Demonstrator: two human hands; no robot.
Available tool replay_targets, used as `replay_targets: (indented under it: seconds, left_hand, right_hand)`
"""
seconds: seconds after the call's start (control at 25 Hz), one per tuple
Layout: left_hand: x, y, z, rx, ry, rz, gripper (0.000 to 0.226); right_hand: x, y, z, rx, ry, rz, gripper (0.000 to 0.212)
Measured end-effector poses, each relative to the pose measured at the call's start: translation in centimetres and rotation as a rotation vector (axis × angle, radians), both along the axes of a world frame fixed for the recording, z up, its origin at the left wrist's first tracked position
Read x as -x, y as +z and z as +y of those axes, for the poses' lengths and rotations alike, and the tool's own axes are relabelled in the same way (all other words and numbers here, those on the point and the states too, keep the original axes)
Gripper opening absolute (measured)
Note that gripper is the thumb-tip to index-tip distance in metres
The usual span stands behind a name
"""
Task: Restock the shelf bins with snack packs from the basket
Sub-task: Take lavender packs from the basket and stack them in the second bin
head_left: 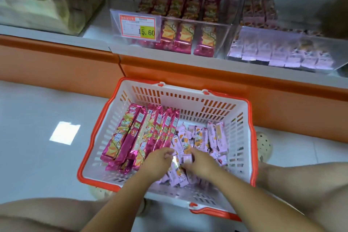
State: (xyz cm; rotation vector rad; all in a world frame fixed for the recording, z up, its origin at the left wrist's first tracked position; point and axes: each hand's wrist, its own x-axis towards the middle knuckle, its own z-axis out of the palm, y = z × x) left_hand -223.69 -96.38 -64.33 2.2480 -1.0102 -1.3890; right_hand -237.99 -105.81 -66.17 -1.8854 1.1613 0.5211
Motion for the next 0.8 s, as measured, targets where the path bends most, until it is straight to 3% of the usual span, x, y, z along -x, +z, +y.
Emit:
replay_targets:
  seconds: [0.12,0.24,0.28,0.36,0.52,0.8]
  left_hand:
    - [0.4,1.9,-1.0,0.008,0.048,0.141,0.041]
    - [1.1,4.2,-2.2,0.017,0.332,0.695,0.032]
    - [1.4,5.0,-2.6,0.051,0.370,0.802,0.027]
    - [1.9,5.6,-3.2,0.144,0.355,0.756,0.026]
    - [3.5,6.6,-3.7,0.342,0.298,0.416,0.029]
    - [6.0,8.8,-3.8,0.393,0.291,0.438,0.024]
  right_hand:
    - [0.3,3.4,-4.0,-0.159,-0.380,-0.272,0.049]
    - [1.6,6.4,-7.1,-0.462,-0.713,-0.656,0.029]
    - [2.1,7.1,-7.5,-0.550,-0.775,-0.773,0.026]
    - [3.0,8.2,-7.6,-0.679,-0.871,-0.924,0.035]
    - [4.0,9.0,-7.3,-0.712,-0.920,-1.011,0.041]
    - [5.3,9.5,-7.8,-0.627,-0.920,-1.043,0.030]
